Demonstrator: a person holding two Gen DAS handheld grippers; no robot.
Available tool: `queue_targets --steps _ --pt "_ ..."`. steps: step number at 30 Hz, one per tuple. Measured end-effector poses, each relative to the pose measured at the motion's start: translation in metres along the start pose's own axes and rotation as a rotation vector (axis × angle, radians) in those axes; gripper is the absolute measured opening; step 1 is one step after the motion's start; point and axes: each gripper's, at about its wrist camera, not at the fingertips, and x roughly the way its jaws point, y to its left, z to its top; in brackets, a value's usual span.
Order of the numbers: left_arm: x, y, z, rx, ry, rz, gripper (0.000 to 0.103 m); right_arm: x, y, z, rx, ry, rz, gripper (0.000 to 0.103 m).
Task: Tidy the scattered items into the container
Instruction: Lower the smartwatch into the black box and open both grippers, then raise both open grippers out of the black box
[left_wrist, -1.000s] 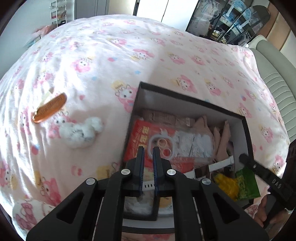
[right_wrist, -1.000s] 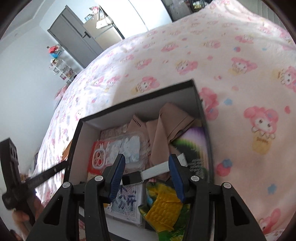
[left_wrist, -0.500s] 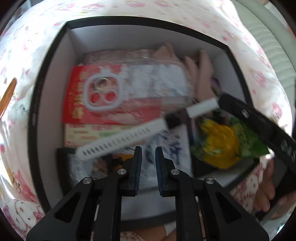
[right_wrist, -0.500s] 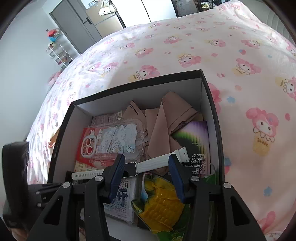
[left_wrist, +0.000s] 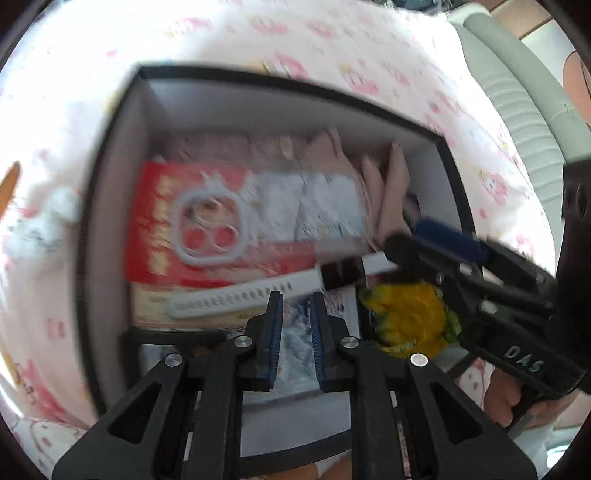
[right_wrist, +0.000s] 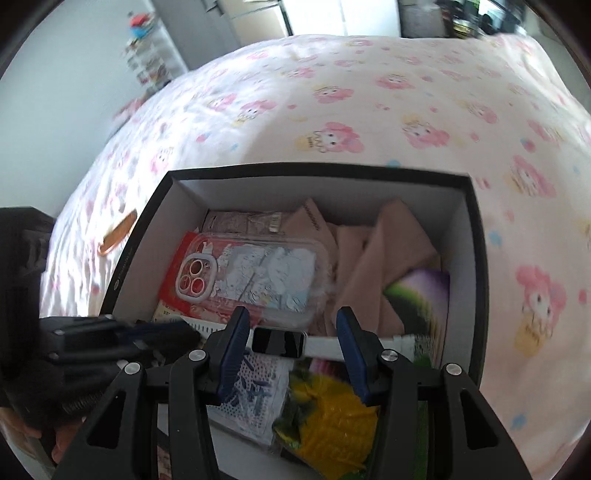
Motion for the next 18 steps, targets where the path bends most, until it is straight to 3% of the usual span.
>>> queue_targets --steps 3,6,9,14,18 --pt "0.008 0.008 0.006 -0.028 0.001 0.067 0.013 0.009 -0.008 0.006 0.014 0.046 0.018 0.045" --pt "0.004 0.017 0.013 -0.065 -0.031 0.109 0.013 0.017 -0.021 0.006 0.057 0.068 -0.025 0.045" --pt "0.001 0.017 0.015 -0.064 -0.045 0.077 0.013 0.026 -0.024 0.003 0.077 0.106 0.007 0.045" --pt "0.001 0.005 0.01 -0.029 -0.037 0.007 0.014 0.037 -0.015 -0.004 0.04 0.144 -0.018 0.045" --pt "0.007 0.009 0.009 -0.044 -0.018 0.02 0.014 0.038 -0.017 -0.011 0.047 0.146 -0.018 0.045"
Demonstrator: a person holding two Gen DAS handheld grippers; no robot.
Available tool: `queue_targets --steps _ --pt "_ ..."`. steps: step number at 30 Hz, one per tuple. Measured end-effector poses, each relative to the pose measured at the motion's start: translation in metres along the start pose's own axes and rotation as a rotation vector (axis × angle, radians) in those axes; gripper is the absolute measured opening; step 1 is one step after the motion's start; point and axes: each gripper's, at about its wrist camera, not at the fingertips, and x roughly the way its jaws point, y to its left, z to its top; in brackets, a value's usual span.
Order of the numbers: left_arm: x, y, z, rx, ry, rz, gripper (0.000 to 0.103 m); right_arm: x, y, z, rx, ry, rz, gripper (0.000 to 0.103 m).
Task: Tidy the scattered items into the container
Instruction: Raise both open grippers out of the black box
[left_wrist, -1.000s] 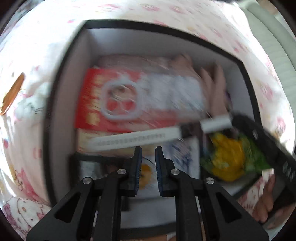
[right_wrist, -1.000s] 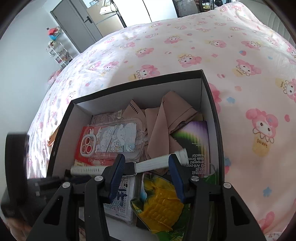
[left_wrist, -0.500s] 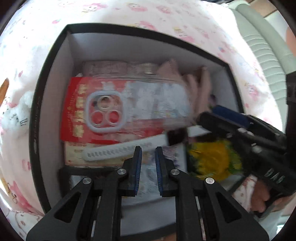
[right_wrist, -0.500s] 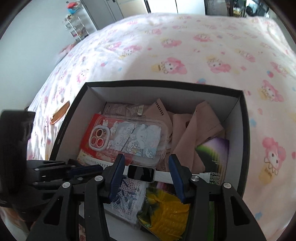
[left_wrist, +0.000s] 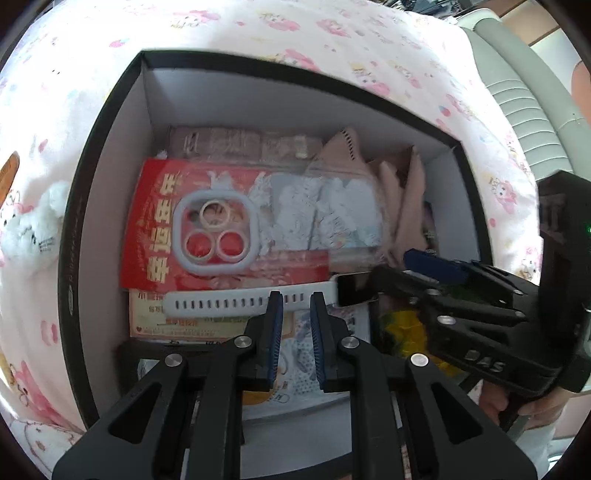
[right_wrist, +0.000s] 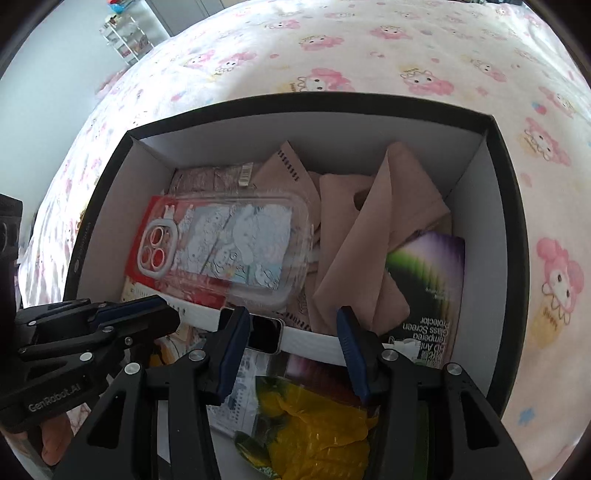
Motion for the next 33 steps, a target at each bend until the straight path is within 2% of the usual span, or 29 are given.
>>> queue_targets --steps 4,7,9,13,16,19,26,29,33 --pt "0.009 -0.003 0.011 -0.026 -0.006 0.014 0.014 -0.005 -0.002 -0.007 -0.003 -0.003 0.022 0.045" --pt "0.003 -0.004 0.015 -0.031 -0.033 -0.006 0.014 -0.009 -0.001 -0.009 -0.002 -0.017 0.025 0.045" --pt "0.003 -0.006 0.018 -0.033 -0.044 -0.026 0.014 -0.017 -0.003 -0.009 0.029 -0.057 0.038 0.045" --pt "0.016 -0.005 0.022 -0.051 -0.013 -0.035 0.014 -0.036 -0.007 -0.008 0.066 -0.14 0.082 0.045" --pt "0.023 -0.012 0.012 -0.052 -0.003 -0.028 0.014 -0.036 -0.009 -0.006 0.07 -0.133 0.071 0.045" --pt "0.007 -0.017 0.008 -0.042 -0.05 -0.066 0.014 -0.033 -0.007 -0.007 0.074 -0.124 0.063 0.045" --pt "-0.056 -0.04 -0.03 0.05 -0.195 -0.083 0.028 -0.073 0.01 -0.025 0.078 -0.259 0.024 0.045" --pt "-0.1 -0.024 -0.049 0.086 -0.237 -0.083 0.029 -0.088 0.02 -0.039 0.09 -0.288 0.011 0.045" --pt "-0.114 -0.032 -0.066 0.116 -0.268 -0.092 0.03 -0.1 0.033 -0.054 0.082 -0.31 0.005 0.045"
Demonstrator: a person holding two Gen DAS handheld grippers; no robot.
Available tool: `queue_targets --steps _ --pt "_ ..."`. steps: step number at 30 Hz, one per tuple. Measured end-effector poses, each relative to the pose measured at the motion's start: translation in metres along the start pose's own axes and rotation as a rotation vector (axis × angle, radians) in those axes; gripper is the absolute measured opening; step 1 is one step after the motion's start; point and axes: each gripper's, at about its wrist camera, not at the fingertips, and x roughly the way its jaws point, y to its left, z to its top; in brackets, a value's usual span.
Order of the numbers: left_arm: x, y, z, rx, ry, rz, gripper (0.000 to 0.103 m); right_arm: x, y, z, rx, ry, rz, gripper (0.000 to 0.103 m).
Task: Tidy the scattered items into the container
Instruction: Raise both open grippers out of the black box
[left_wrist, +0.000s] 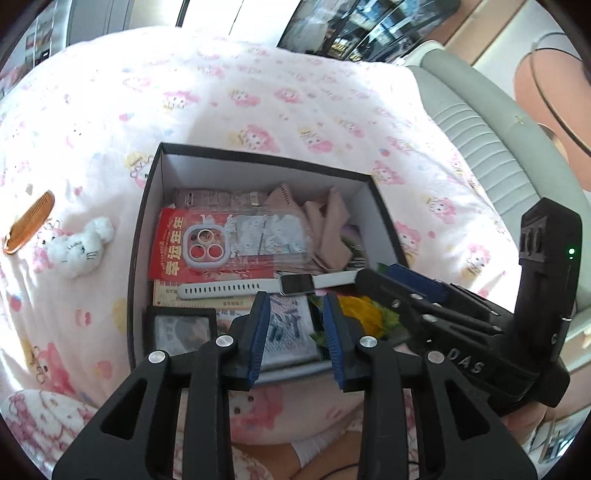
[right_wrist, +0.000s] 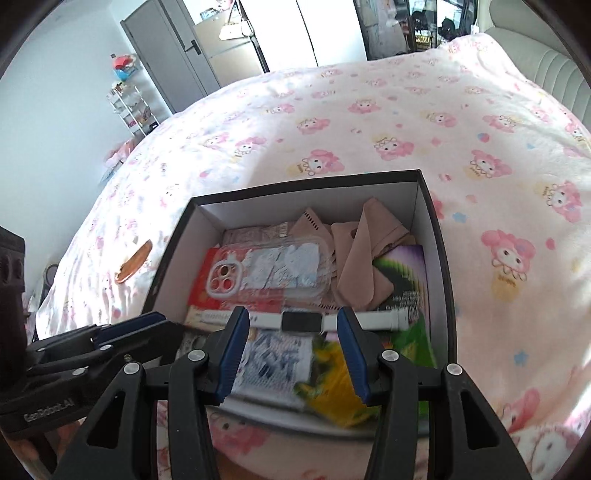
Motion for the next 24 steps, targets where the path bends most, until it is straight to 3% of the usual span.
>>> queue_targets --steps 11,24 --pt "-0.049 0.011 -0.031 -0.019 -0.042 0.018 0.03 -0.029 0.044 -0.026 -0.067 -0.038 0.035 0.046" --pt "-0.092 0.065 -0.049 -0.097 -0.083 0.073 0.03 -0.024 0.122 -0.031 -0.185 -0.015 0.109 0.046"
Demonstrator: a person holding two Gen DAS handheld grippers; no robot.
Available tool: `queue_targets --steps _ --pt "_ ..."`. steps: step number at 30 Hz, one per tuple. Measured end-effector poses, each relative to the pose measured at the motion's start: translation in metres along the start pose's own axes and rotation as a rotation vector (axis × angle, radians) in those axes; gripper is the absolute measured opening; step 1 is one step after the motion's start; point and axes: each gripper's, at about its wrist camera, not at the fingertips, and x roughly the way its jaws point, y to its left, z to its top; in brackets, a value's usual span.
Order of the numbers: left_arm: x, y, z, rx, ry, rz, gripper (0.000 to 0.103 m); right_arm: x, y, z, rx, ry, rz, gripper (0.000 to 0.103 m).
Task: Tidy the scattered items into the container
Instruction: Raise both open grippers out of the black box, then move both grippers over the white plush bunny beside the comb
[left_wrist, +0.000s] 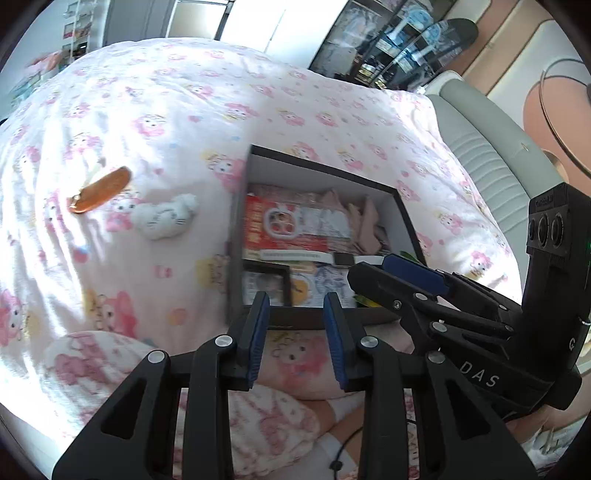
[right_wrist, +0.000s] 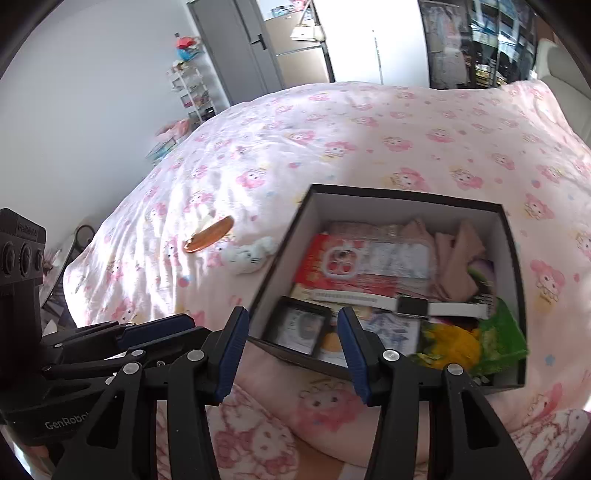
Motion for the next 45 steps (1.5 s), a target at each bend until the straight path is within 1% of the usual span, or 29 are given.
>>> queue_targets --steps 4,8,11,16,18,21,25,27,29,30,32,33,36,38,40,41,45 --pt "-0.011 0.024 0.0 -0.047 -0.021 0.015 0.03 0.013 0.02 0.006 -0.02 0.019 0.032 0.046" --pt "-0.013 0.055 -0.005 -0.143 -0.035 0.02 0.03 0.037 0.039 0.011 -0.034 0.062 0.078 0.046" --pt "-0.009 0.079 -0.005 -0.202 -0.031 0.037 0.03 0.061 0.048 0.017 -0.01 0.11 0.127 0.046" --pt "0.001 0.122 0.013 -0.306 -0.05 0.031 0.03 0.088 0.061 0.04 -0.007 0.143 0.14 0.046" --pt "0.012 0.141 0.025 -0.371 -0.057 0.039 0.031 0.098 0.063 0.055 0.0 0.138 0.132 0.046" --pt "0.035 0.167 0.035 -0.463 -0.054 0.053 0.036 0.12 0.062 0.073 0.029 0.155 0.117 0.046" --pt "0.08 0.199 0.041 -0.59 -0.001 0.031 0.036 0.167 0.055 0.082 0.09 0.242 0.095 0.046" --pt "0.096 0.214 0.044 -0.648 0.011 0.012 0.036 0.191 0.05 0.083 0.127 0.284 0.067 0.046" --pt "0.107 0.227 0.051 -0.698 0.011 -0.006 0.036 0.207 0.046 0.084 0.16 0.306 0.042 0.046" --pt "0.111 0.232 0.054 -0.712 0.002 -0.003 0.038 0.215 0.045 0.086 0.173 0.312 0.03 0.046" --pt "0.118 0.24 0.059 -0.737 -0.006 0.021 0.038 0.222 0.048 0.092 0.161 0.289 -0.003 0.048" --pt "0.121 0.244 0.059 -0.751 -0.009 0.011 0.038 0.225 0.05 0.095 0.153 0.281 -0.022 0.052" --pt "0.13 0.255 0.052 -0.796 -0.005 -0.047 0.038 0.234 0.057 0.1 0.142 0.286 -0.062 0.054" --pt "0.132 0.259 0.05 -0.815 -0.008 -0.093 0.038 0.238 0.063 0.101 0.114 0.29 -0.074 0.062" --pt "0.133 0.258 0.051 -0.812 -0.009 -0.102 0.039 0.24 0.066 0.1 0.093 0.288 -0.091 0.063" --pt "0.135 0.257 0.052 -0.805 -0.003 -0.101 0.04 0.239 0.066 0.1 0.094 0.286 -0.089 0.063" --pt "0.151 0.253 0.056 -0.806 0.044 -0.133 0.043 0.224 0.063 0.102 0.141 0.257 -0.002 0.063"
